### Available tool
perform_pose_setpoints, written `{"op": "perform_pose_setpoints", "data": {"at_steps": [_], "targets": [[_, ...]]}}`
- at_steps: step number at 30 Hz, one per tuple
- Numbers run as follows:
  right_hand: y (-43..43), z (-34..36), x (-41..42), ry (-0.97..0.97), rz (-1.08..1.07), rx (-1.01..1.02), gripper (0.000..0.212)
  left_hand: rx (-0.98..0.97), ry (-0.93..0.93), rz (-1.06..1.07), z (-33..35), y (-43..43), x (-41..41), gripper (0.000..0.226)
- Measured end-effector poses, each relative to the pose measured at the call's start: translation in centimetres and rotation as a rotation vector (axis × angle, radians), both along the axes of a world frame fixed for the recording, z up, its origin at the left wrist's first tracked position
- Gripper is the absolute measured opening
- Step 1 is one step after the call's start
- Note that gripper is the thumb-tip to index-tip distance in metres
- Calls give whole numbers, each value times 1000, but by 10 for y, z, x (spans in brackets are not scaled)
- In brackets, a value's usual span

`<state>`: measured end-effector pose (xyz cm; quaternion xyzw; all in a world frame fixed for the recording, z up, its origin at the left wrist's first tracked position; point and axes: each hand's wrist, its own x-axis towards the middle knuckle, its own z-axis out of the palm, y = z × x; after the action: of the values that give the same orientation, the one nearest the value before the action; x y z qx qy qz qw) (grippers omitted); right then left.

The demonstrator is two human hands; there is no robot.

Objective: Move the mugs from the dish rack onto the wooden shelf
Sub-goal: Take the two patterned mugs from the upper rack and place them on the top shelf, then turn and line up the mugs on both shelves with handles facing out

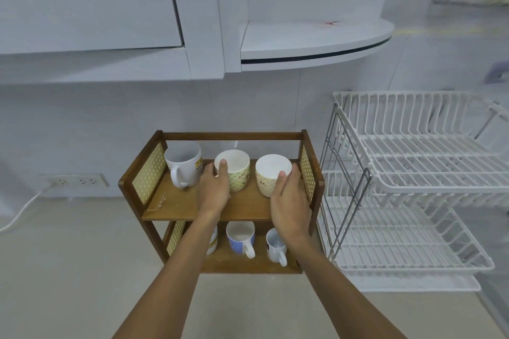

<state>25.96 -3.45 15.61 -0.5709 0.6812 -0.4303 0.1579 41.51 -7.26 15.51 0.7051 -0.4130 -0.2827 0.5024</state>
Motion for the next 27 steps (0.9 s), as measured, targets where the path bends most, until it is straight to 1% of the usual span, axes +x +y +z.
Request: {"op": "perform_pose_setpoints", "data": {"at_steps": [2,4,6,8,9,10,14,17,20,22,24,27], "targets": [[-1,0,0,-11,19,-10,54,14,-37,-5,3,3,0,54],[2,3,1,25,26,-47,57,13,-88,-27,5,9,-2,57],[12,9,5,111,41,-171,57,-22,-155,-20,6,20,-3,59],[23,14,16,126,134,-337,55,-81,-255,33,5,38,-3,59],[29,14,24,94,198,-381,54,-118,-294,54,5,48,-2,58],[35,15,32,48,267,-382,54,-155,-312,66,4,56,0,57],[49,23,70,-181,531,-171,55,-281,-276,157,1,80,25,48],[43,28,94,-345,637,-17,53,-287,-303,239,0,86,50,52],[29,32,112,-408,654,121,51,-251,-262,224,-3,85,66,58],[19,35,123,-449,650,186,53,-230,-255,176,-6,82,72,56],[10,36,131,-481,638,226,53,-196,-273,120,-9,76,78,50],[-1,37,138,-491,626,261,53,-183,-290,43,-9,63,84,35]]}}
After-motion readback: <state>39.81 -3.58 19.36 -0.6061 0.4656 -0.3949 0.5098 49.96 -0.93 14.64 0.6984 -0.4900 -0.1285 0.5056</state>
